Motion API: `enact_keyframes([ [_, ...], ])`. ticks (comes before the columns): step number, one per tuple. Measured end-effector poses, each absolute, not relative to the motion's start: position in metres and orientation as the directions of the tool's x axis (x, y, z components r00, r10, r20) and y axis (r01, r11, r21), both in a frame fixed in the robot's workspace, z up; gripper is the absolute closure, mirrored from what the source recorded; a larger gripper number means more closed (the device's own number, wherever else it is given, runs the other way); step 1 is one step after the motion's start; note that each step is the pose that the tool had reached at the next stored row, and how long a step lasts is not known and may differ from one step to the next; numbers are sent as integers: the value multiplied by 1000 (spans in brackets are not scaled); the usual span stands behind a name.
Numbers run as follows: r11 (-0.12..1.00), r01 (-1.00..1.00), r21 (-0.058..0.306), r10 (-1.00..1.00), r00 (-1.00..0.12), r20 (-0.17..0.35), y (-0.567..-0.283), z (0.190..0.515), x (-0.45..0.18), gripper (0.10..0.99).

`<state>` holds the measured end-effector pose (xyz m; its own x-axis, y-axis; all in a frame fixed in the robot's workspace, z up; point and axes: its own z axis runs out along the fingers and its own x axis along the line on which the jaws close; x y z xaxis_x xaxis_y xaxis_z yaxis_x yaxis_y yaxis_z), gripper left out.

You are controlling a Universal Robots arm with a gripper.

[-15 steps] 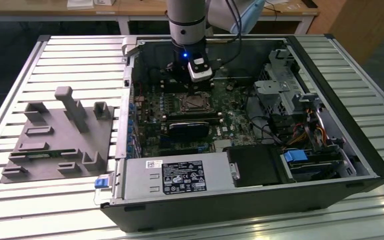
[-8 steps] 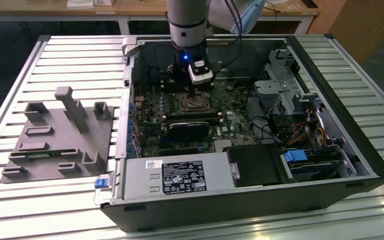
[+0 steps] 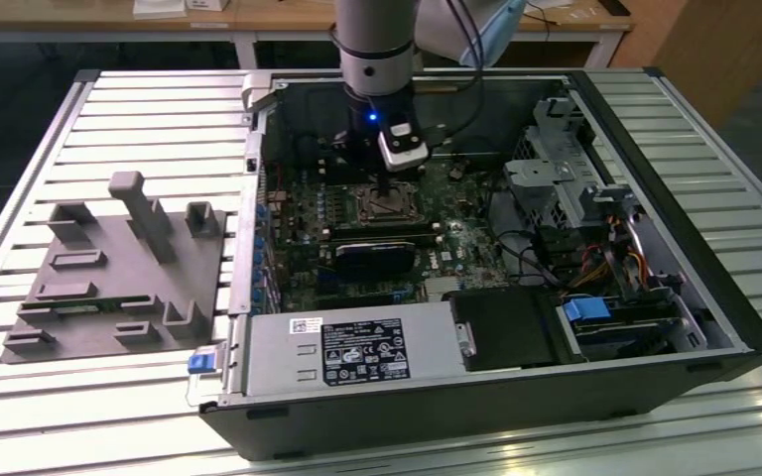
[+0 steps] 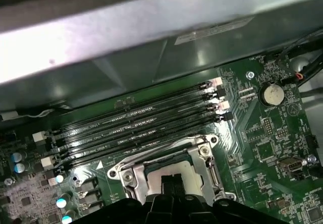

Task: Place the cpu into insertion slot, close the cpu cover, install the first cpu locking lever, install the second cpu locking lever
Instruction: 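Install the first cpu locking lever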

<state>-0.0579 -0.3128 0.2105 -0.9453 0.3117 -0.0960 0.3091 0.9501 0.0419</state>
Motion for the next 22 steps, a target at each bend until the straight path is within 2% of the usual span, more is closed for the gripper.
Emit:
enact_keyframes([
  [14, 963, 267, 29, 269, -958, -100, -317, 210, -56, 980],
  [22, 965, 262, 30, 264, -959, -100, -317, 223, -56, 980],
])
